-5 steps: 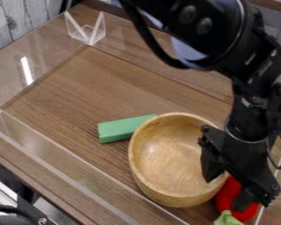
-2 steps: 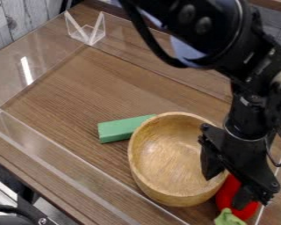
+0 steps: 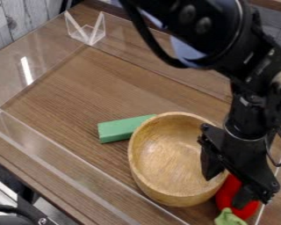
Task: Move the red fruit to the right
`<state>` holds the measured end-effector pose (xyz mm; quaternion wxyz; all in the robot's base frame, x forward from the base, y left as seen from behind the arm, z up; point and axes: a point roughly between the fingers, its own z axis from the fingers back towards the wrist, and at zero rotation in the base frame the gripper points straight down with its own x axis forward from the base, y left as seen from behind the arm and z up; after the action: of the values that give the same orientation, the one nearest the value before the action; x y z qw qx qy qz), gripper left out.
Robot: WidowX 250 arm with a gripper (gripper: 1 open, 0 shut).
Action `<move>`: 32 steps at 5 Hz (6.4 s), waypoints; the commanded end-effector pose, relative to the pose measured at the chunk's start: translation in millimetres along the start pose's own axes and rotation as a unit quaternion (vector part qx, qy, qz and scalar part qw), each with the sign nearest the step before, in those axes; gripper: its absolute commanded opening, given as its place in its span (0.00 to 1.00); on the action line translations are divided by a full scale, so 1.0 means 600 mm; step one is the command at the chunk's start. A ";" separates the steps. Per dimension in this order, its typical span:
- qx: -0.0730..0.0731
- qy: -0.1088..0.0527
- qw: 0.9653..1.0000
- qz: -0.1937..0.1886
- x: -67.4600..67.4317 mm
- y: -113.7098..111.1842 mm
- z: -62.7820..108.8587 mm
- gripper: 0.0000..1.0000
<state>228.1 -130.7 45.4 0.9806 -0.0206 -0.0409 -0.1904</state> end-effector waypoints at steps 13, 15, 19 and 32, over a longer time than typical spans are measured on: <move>0.008 -0.020 1.000 0.019 0.020 0.027 0.007 0.00; 0.010 -0.019 1.000 0.021 0.022 0.030 0.007 0.00; 0.016 -0.019 0.999 0.027 0.026 0.035 0.010 0.00; 0.027 -0.029 0.998 0.045 0.037 0.044 0.038 0.00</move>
<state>245.6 -112.3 49.8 0.9882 0.0071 -0.0362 -0.1488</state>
